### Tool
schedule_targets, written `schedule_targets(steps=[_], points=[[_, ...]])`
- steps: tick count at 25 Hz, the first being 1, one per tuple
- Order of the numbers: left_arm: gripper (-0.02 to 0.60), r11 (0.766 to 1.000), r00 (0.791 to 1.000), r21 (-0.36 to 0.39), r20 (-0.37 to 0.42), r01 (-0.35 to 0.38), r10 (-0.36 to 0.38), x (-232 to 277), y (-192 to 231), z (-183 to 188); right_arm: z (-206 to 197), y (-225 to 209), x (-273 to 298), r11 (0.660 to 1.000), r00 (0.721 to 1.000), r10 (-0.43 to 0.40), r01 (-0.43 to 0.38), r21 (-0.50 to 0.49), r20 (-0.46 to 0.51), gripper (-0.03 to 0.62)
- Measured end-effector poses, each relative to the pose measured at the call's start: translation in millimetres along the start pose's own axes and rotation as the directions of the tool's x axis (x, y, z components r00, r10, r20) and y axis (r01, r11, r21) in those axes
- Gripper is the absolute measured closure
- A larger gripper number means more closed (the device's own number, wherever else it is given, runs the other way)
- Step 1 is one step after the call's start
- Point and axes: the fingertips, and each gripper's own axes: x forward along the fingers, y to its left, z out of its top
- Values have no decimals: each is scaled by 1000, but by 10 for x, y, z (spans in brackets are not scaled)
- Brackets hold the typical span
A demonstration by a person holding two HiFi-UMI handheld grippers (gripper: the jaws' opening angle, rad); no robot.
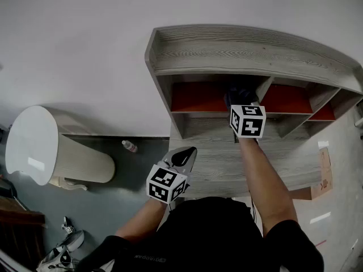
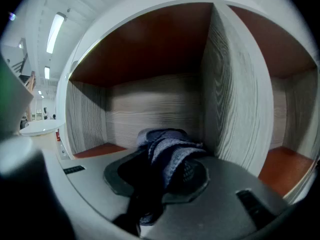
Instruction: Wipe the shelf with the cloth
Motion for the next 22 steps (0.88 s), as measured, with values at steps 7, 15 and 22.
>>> schedule_targets(steps=[7,15,22], points=[[574,1000,1000,-3,2,-7,7,-23,42,6,106,-17,-28,1000,1000,-4,3,25,21,496],[574,1000,1000,4,5,2,-2,-28,23,17,489,-12,-125,1000,996,-6,5,16,86,496],[574,1000,1000,6,7,1,-1,-40,23,28,781,-3,-213,1000,991,-4,4,1,130,496]])
